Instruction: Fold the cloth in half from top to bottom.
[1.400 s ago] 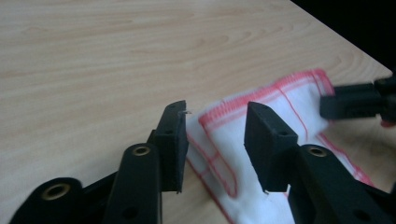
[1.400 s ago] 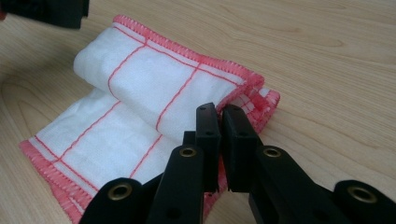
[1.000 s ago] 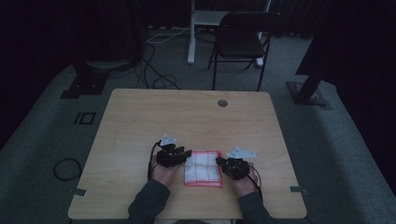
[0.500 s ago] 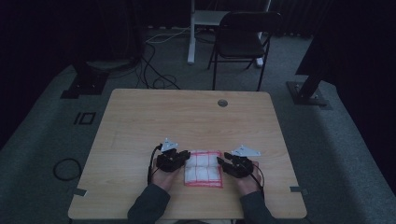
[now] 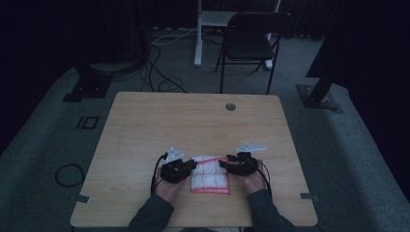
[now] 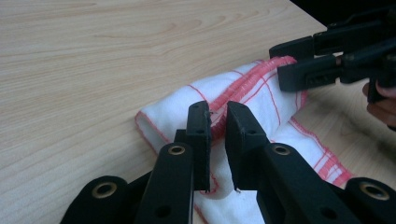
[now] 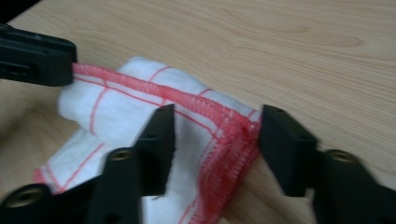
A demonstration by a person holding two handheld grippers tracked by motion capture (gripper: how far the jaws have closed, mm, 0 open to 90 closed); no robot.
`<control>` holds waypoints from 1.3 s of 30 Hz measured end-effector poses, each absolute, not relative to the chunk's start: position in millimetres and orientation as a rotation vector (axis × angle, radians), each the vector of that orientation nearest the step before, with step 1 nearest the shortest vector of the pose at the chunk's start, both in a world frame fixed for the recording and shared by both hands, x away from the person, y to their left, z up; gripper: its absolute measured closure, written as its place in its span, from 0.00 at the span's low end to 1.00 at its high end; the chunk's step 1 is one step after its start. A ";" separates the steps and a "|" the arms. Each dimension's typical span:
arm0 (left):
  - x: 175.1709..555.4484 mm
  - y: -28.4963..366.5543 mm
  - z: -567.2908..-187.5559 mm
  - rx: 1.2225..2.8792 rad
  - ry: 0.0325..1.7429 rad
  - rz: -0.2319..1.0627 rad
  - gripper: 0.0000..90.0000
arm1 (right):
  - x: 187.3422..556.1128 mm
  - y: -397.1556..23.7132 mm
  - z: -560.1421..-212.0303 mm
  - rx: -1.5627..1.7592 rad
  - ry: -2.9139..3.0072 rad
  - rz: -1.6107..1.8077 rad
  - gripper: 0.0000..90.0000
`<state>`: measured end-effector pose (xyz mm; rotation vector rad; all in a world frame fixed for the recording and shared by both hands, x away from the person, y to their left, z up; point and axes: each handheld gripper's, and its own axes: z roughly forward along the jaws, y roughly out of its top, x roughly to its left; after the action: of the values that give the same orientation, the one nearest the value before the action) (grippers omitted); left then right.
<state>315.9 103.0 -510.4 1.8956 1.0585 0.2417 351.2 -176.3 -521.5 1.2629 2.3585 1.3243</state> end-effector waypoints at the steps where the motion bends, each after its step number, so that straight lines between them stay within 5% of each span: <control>1: 315.0 103.6 -510.9 1.895 1.056 0.235 0.89 | 350.6 -176.6 -520.8 1.258 2.358 1.330 0.66; 8: 309.3 106.4 -512.1 1.892 1.055 0.227 0.89 | 339.4 -186.9 -516.8 1.198 2.346 1.369 0.93; 39: 316.2 99.6 -506.9 1.884 1.081 0.229 0.80 | 305.3 -193.4 -509.5 1.092 2.336 1.370 0.94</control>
<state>316.2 99.6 -506.9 1.8840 1.0813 0.2293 305.3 -193.4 -509.5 1.0924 2.3363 1.3702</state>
